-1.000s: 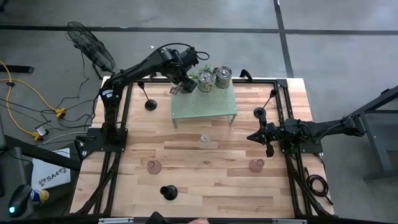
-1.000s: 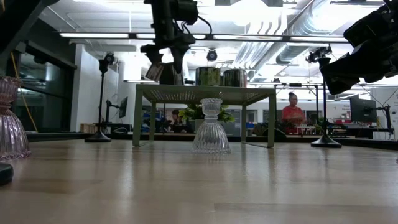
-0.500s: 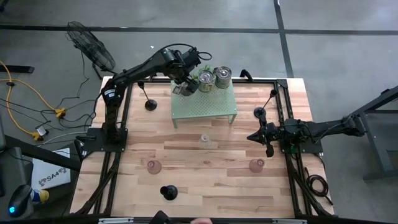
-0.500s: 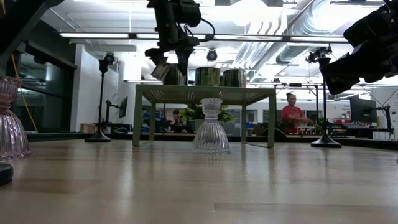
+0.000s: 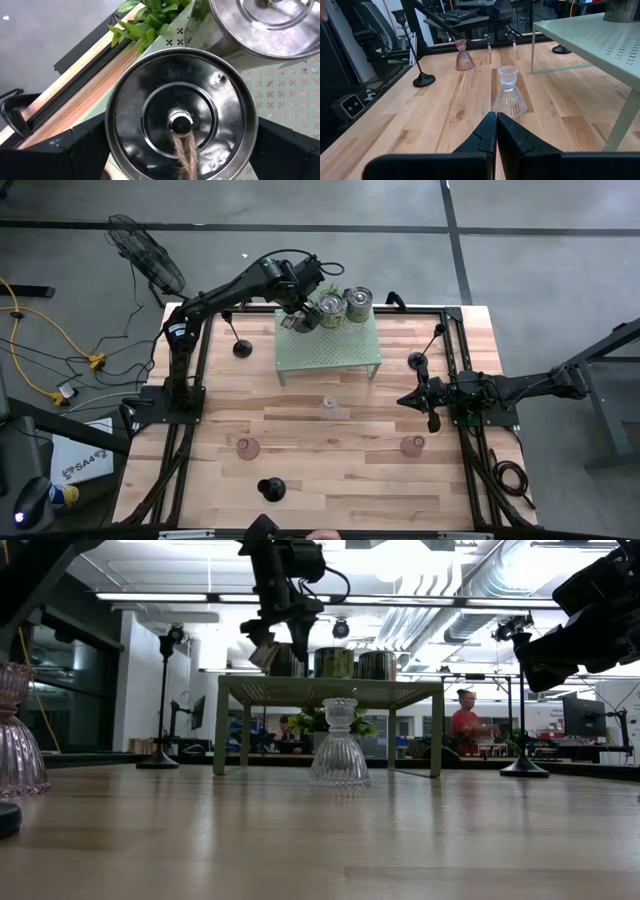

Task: Pick & Place candle stick holders
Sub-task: Put the silver scented candle on the shelf aligned with the silver scented candles, then put the top left black candle holder on the shelf

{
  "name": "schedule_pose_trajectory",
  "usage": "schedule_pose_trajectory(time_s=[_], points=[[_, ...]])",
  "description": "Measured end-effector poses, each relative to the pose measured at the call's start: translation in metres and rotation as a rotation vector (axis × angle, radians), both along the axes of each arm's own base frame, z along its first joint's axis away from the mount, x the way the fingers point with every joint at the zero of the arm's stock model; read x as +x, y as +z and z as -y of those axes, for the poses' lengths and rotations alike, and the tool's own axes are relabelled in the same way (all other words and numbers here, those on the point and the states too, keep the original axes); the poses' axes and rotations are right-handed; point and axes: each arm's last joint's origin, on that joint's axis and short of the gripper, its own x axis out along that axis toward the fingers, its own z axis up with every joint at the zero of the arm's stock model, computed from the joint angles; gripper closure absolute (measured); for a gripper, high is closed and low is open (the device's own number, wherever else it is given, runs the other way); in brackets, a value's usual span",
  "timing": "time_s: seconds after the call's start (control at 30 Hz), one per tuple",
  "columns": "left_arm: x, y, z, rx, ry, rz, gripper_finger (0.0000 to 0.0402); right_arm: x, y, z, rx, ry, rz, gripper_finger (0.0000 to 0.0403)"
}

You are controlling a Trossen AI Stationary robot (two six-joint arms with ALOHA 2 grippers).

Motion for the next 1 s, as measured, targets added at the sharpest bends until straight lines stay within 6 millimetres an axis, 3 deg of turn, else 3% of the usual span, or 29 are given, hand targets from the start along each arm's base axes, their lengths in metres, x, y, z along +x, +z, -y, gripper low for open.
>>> schedule_pose_trajectory(time_s=[0.3,0.6,1.0], points=[[0.002,0.002,-0.002,0.038,0.011,0.018,0.0004,0.000,0.000,0.000,0.000,0.000,0.000,0.0399],[-0.004,0.021,0.005,0.126,0.001,0.058,0.0004,0.000,0.000,0.000,0.000,0.001,0.000,0.0399],[-0.034,0.057,0.025,0.279,0.065,0.032,0.0003,0.000,0.000,0.000,0.000,0.000,0.000,0.0398]])
